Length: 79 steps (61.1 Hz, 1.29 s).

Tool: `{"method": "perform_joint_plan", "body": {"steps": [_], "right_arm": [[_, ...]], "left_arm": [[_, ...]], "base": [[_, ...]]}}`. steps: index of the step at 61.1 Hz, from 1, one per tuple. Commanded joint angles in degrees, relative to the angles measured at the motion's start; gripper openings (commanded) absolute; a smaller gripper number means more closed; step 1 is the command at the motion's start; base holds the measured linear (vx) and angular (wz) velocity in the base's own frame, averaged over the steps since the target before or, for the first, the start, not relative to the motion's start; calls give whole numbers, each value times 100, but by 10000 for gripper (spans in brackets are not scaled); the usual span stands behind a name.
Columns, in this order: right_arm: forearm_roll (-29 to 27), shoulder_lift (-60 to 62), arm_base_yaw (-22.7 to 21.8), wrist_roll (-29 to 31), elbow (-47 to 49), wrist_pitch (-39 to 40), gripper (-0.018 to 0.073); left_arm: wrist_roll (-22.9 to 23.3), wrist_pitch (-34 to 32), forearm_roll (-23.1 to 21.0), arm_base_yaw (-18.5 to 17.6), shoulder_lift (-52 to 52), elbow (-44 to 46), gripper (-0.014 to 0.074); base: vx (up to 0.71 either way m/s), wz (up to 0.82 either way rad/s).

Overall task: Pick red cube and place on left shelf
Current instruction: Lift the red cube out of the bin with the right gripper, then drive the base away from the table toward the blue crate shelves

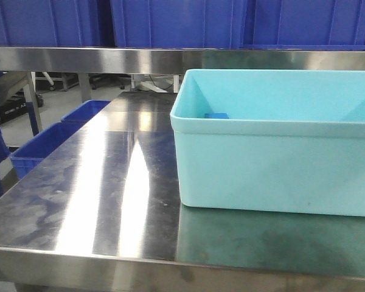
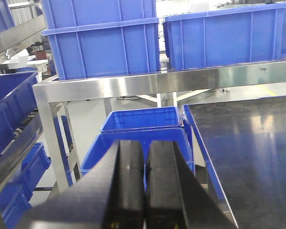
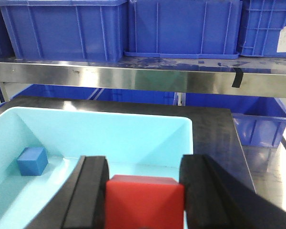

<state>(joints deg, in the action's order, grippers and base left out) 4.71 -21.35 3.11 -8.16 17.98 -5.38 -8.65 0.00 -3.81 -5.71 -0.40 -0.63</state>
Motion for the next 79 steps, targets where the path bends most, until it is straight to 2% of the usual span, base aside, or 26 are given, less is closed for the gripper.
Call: {"method": "perform_joint_plan", "body": {"steps": [1,79], "right_arm": [[18,-5,-27,22,173,538,58],[18,-5,-27,22,173,538,58]], "left_arm": [[-11,-480,-2,-21,46,-126,106],[-11,-480,-2,-21,46,-126,106]], "base": [[0,0],[0,2]]}}
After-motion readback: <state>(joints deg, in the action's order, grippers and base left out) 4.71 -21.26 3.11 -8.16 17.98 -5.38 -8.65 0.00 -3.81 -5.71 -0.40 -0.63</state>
